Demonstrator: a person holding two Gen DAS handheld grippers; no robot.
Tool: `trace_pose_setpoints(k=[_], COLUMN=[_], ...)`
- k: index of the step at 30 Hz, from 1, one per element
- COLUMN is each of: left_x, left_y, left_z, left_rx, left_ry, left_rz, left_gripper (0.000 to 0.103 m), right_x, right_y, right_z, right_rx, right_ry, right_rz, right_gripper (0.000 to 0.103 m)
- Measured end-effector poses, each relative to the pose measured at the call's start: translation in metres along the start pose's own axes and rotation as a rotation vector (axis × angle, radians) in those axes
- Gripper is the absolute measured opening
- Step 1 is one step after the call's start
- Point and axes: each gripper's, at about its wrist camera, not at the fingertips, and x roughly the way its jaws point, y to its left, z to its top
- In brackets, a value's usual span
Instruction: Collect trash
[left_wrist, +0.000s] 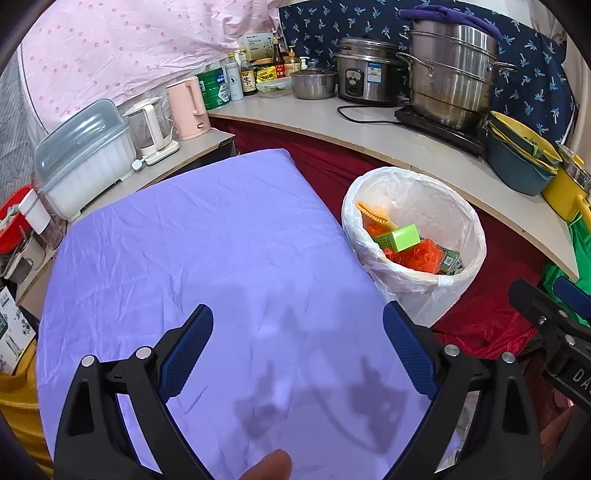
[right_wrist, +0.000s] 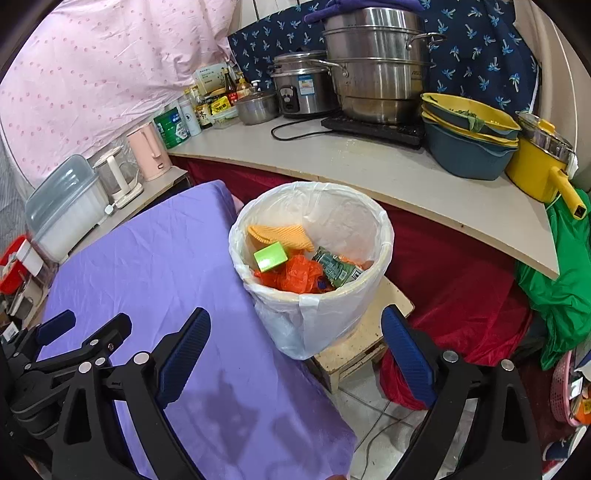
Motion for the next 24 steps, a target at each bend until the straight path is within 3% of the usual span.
trace_pose_setpoints(k=[24], left_x=[0.019], left_y=[0.004], left_z=[-0.008], left_rx=[-0.031], left_ry=[0.04], left_rz=[0.015], left_gripper=[0.092], right_x=[0.021], right_y=[0.008], right_z=[-0.006], right_rx=[-0.063], right_ry=[0.016], right_rz=[0.01], right_gripper=[0.09])
